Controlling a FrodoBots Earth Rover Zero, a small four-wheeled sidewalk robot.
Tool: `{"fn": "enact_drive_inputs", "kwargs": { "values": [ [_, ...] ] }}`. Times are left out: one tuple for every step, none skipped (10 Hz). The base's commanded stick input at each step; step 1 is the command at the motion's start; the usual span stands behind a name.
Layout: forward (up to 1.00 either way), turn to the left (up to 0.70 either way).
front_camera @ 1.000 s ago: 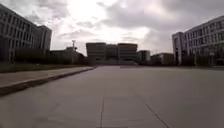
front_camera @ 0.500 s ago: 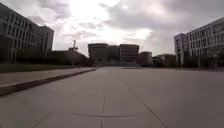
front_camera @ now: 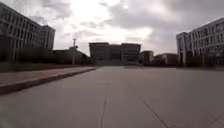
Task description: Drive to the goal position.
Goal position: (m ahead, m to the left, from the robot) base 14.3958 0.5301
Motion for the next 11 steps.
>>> {"fn": "enact_drive_inputs", "kwargs": {
  "values": [
    [1.0, 0.0],
    [1.0, 0.0],
    [1.0, 0.0],
    [1.0, 0.0],
    [1.0, 0.0],
    [1.0, 0.0],
    [1.0, 0.0],
    [1.0, 0.0],
    [1.0, -0.1],
    [1.0, -0.25],
    [1.0, -0.27]
  ]
}}
